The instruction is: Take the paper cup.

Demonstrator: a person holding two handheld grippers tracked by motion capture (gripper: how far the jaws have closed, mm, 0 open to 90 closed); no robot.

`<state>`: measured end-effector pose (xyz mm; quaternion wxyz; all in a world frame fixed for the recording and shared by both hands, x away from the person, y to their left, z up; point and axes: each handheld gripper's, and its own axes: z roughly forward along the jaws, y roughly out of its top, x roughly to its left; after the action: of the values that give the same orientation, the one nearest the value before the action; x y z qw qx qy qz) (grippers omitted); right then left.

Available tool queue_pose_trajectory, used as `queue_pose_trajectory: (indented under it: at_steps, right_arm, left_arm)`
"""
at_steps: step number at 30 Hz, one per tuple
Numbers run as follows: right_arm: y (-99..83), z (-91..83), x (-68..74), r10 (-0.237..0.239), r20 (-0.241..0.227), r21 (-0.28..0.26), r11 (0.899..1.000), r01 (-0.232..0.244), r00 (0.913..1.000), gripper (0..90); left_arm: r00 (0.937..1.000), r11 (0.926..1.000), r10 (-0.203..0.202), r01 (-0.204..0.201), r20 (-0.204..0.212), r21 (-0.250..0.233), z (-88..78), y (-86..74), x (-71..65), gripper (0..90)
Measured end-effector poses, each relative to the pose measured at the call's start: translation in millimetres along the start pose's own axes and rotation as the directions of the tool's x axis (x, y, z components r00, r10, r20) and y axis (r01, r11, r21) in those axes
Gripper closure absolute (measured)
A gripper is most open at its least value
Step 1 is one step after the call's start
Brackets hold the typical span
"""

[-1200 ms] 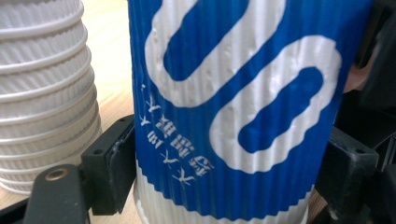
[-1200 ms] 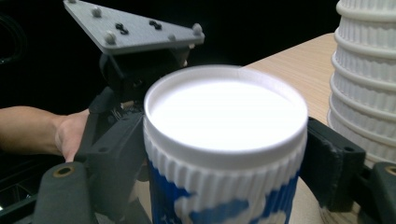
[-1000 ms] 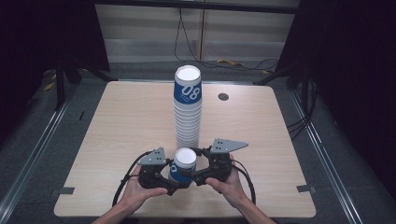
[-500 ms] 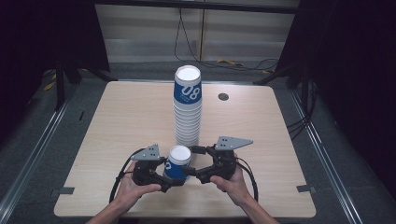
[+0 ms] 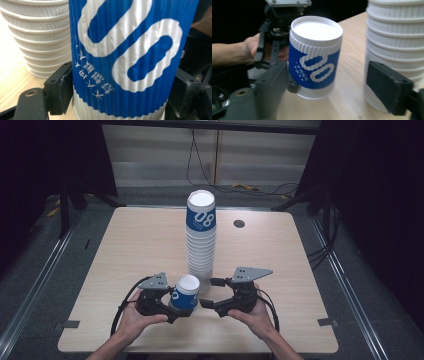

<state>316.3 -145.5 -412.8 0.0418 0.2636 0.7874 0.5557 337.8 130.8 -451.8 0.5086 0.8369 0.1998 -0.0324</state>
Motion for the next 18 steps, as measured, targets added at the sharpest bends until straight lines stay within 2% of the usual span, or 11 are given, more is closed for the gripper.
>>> queue_pose_trajectory:
  at_steps: [4,7,11,14,16,17,18]
  right_arm:
    - [0.5,-0.9,-0.5,-0.009,0.009,0.010,1.000,0.009,0.9999,20.7]
    - [1.3,-1.5,-0.9,-0.016,0.004,0.028,0.999,0.016,0.9999,21.1]
    - [0.8,-0.5,-1.6,-0.014,-0.011,0.054,0.998,0.014,0.9998,20.5]
    - [0.5,1.8,-2.0,-0.013,-0.021,0.096,0.995,0.015,0.9997,21.8]
    - [0.4,2.2,-1.9,-0.017,-0.015,0.096,0.995,0.018,0.9997,23.3]
    - [0.6,2.9,-2.4,-0.019,-0.016,0.115,0.993,0.021,0.9997,23.3]
    - [0.6,3.3,-2.8,-0.025,-0.011,0.127,0.992,0.026,0.9996,23.2]
  left_arm:
    - [1.0000,0.9998,-0.001,0.001,-0.006,0.020,1.0,0.4,-1.3,19.7]
    - [0.9993,0.9977,0.033,-0.032,-0.019,0.060,-1.6,4.8,-2.5,19.8]
    - [0.9994,0.9965,0.026,-0.024,-0.023,0.080,-3.4,5.3,-1.1,20.1]
    - [0.9991,0.9924,0.040,-0.038,-0.016,0.117,-2.2,4.2,1.0,20.1]
    - [0.9990,0.9917,0.041,-0.039,-0.014,0.122,-1.3,4.3,1.1,20.1]
    - [0.9982,0.9867,0.056,-0.052,-0.021,0.154,-0.8,6.5,1.2,20.2]
    - [0.9980,0.9864,0.059,-0.055,-0.022,0.155,-0.1,7.6,0.7,20.2]
